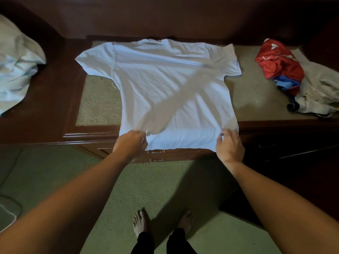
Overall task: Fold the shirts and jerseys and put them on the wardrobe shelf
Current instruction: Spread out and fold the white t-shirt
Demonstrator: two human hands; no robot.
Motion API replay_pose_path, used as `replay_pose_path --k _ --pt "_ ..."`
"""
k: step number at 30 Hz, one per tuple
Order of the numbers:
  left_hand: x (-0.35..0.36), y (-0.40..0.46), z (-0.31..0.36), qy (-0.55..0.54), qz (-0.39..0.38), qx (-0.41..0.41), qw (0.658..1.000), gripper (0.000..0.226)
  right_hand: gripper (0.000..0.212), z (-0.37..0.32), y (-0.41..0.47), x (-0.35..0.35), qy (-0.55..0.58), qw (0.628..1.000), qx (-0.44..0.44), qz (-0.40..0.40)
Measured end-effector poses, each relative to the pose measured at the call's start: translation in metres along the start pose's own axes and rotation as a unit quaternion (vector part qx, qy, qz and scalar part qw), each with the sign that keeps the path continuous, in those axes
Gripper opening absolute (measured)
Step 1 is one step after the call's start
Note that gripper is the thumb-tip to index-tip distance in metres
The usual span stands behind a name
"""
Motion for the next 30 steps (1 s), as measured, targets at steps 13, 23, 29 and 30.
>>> replay_pose_path --k 13,23,29,30 --pt "-0.005 0.021 -0.06 -0.166 0.07 -0.324 0.929 0.04 0.03 -0.017 0.051 -0.004 0.014 0.999 0.05 0.013" --pt "-0.003 0.008 -0.082 -0.213 0.058 -0.415 0.883 0.03 0.026 0.013 0.055 -0.015 0.05 0.988 0.147 0.02" --pt "-0.006 0.007 -0.089 -0.213 0.086 -0.443 0.867 0.05 0.05 0.02 0.057 -0.016 0.052 0.984 0.168 0.017" --pt "-0.008 0.01 -0.088 -0.216 0.093 -0.442 0.866 0.05 0.051 0.016 0.06 -0.016 0.051 0.986 0.159 0.02"
Point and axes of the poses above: each hand's wrist, its own y-axis towards the middle knuckle, its own x-axis out of the palm, z = x × y, the point moved 7 cm from there along y, towards the middle knuckle, and after that the axes turned 1 degree about -x, right-handed, at the moved point
